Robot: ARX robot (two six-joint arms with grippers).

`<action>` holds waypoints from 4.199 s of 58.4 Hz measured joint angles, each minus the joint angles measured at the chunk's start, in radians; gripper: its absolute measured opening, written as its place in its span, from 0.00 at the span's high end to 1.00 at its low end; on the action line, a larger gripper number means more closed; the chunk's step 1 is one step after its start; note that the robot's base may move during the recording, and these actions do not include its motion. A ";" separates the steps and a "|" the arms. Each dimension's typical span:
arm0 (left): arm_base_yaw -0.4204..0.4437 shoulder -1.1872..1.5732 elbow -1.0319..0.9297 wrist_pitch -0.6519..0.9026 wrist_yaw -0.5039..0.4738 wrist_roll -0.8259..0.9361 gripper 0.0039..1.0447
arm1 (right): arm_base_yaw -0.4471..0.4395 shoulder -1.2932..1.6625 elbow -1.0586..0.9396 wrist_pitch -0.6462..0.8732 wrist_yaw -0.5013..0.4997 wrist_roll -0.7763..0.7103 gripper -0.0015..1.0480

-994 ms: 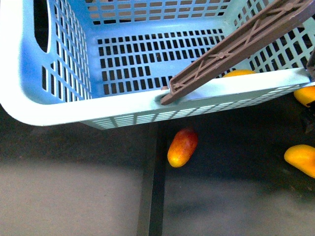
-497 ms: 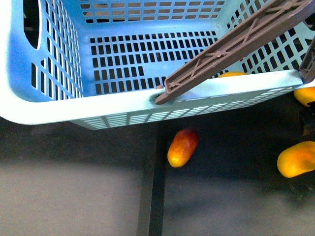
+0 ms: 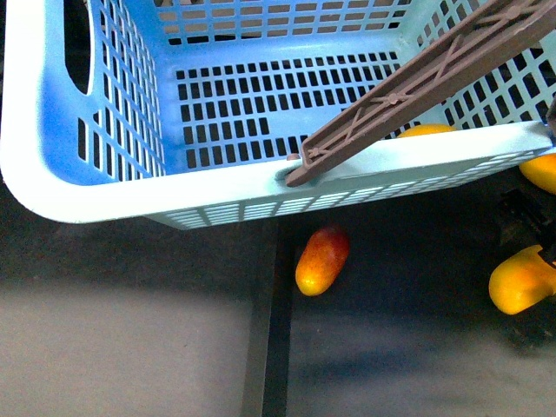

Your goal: Pick lemon and mango into basket

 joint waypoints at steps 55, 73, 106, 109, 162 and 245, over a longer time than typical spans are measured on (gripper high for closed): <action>0.000 0.000 0.000 0.000 -0.001 0.000 0.74 | -0.107 -1.074 -0.559 0.327 -0.055 -0.058 0.41; 0.000 0.000 0.000 0.000 -0.002 0.000 0.74 | 0.204 -1.118 -0.473 0.414 -0.036 -0.100 0.41; 0.000 0.000 0.000 0.000 0.006 -0.001 0.74 | 0.441 -1.000 -0.308 0.379 0.024 -0.240 0.17; 0.000 0.000 0.000 0.000 0.003 -0.001 0.74 | 0.437 -1.010 -0.314 0.376 0.025 -0.241 0.12; 0.002 0.001 -0.001 -0.001 0.002 -0.006 0.74 | 0.211 -1.662 -1.006 0.600 -0.029 -0.949 0.98; 0.002 0.001 -0.001 -0.001 0.000 -0.006 0.74 | 0.108 -2.241 -1.189 0.232 -0.128 -0.957 0.98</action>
